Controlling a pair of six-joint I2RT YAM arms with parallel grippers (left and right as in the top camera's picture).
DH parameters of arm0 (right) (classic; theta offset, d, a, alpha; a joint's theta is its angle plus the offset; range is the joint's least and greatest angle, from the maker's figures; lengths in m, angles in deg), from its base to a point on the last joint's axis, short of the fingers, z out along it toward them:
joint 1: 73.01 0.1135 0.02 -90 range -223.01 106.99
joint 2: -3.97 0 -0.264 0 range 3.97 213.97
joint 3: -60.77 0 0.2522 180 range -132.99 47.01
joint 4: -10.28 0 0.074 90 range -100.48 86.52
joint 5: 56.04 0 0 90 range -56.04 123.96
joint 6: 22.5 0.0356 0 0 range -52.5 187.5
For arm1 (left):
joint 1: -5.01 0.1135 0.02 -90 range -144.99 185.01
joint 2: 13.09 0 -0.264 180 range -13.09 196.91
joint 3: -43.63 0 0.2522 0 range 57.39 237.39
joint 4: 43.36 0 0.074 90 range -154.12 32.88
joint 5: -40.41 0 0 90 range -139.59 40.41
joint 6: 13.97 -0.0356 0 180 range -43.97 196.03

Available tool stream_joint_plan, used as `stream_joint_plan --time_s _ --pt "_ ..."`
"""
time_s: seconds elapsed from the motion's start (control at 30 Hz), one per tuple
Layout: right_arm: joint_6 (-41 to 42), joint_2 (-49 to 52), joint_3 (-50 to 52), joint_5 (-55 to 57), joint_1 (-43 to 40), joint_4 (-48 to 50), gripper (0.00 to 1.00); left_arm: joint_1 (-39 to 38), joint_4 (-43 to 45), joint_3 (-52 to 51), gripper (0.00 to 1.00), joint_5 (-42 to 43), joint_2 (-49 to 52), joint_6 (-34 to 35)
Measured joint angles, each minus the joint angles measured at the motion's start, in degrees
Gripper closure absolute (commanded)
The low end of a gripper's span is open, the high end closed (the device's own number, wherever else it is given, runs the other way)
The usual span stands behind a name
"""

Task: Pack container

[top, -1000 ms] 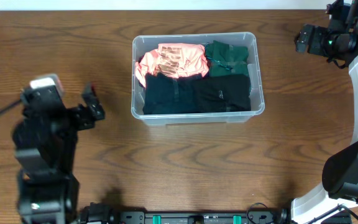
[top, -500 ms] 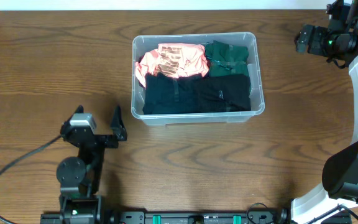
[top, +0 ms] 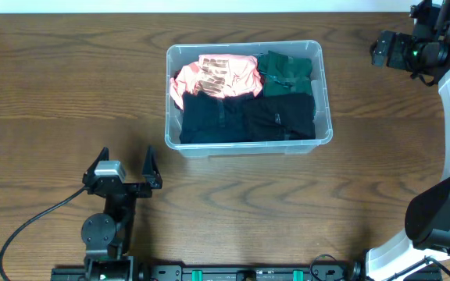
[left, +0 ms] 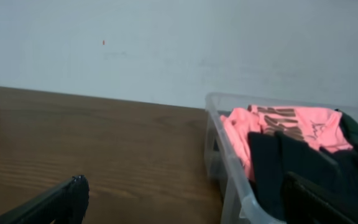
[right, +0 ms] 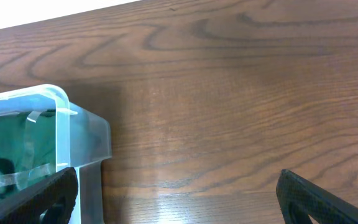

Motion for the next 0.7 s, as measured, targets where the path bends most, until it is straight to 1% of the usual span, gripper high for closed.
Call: stream_joint_plan --time_s 0.13,0.4,0.7 --pt "0.0 0.0 0.0 0.0 0.0 0.0 0.01 0.0 -4.3 -1.5 0.02 -0.5 -2.2 0.0" --pt "0.0 0.0 0.0 0.0 0.0 0.0 0.01 0.0 -13.3 -1.4 0.02 -1.8 -8.1 -0.1" --pt "0.0 0.0 0.0 0.0 0.0 0.0 0.01 0.1 -13.8 -1.2 0.02 -2.6 -9.7 -0.2"
